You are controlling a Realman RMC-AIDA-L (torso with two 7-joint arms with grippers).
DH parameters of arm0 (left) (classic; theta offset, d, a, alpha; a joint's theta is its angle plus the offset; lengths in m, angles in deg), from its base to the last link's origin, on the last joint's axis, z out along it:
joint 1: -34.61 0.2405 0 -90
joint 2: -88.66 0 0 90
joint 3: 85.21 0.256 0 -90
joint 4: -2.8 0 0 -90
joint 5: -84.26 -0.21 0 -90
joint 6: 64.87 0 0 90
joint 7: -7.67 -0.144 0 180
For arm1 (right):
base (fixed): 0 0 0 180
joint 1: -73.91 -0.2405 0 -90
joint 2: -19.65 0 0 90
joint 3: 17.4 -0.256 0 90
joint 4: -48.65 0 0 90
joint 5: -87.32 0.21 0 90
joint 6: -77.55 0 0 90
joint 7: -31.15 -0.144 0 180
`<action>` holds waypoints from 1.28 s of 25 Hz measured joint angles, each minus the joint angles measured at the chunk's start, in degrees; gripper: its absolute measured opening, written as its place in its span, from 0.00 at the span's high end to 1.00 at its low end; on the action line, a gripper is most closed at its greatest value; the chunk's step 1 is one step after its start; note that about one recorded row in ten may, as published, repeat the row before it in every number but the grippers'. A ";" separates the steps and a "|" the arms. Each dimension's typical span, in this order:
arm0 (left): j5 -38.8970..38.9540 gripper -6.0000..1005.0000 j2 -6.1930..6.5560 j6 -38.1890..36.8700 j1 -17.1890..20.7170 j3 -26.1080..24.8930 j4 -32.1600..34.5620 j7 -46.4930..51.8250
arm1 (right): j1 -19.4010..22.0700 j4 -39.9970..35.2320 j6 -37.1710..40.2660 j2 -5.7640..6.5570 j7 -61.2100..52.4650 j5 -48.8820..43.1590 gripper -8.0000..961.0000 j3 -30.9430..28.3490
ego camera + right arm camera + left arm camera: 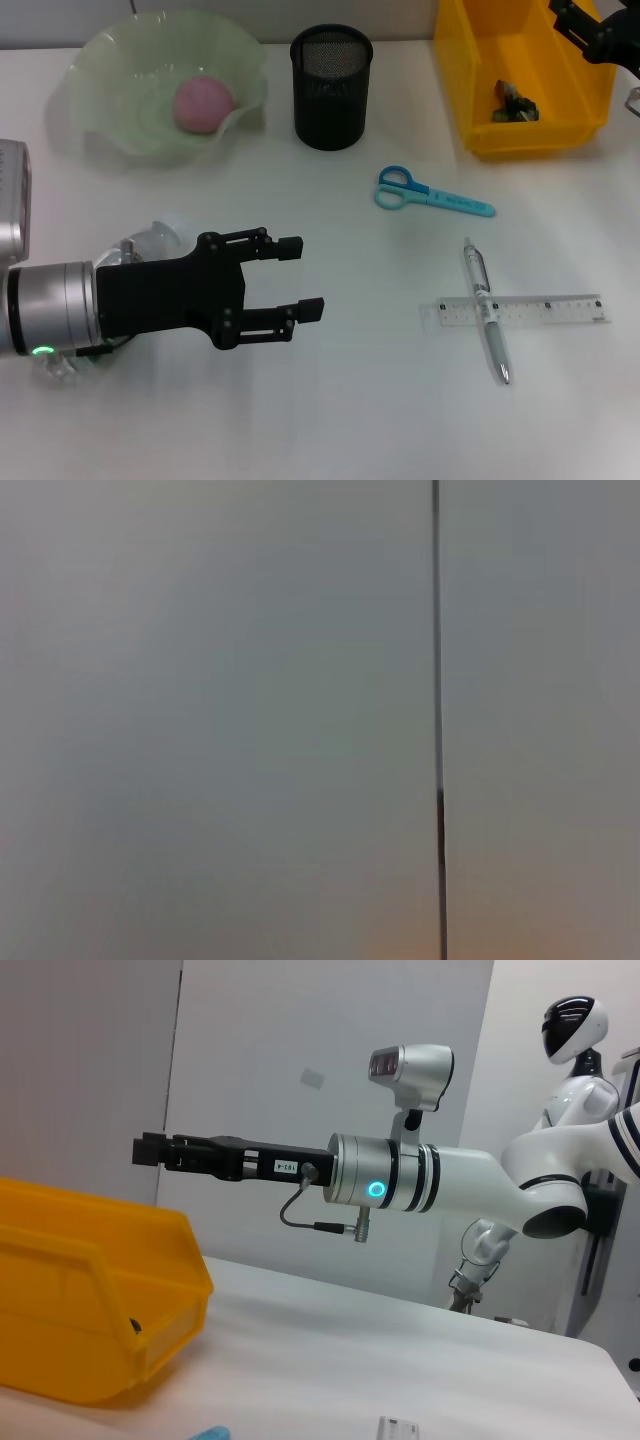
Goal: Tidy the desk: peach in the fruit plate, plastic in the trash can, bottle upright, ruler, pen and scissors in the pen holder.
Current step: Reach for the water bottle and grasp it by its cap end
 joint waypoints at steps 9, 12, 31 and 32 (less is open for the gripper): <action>-0.01 0.26 0.00 0.00 0.07 -0.06 0.00 0.07 | 0.11 -0.02 0.07 -0.06 -0.31 0.00 0.27 -0.04; -0.01 0.26 0.00 -0.02 0.08 -0.05 0.00 0.09 | 0.12 -0.08 0.08 -0.07 -0.39 0.00 0.27 -0.04; -0.01 0.26 0.00 -0.69 0.04 -0.23 0.26 0.89 | 7.44 -3.20 23.44 4.02 -20.50 -3.67 0.27 0.97; -0.01 0.26 0.00 -0.86 0.01 -0.27 0.41 1.24 | 8.30 -3.66 26.38 4.61 -21.92 -5.23 0.27 1.01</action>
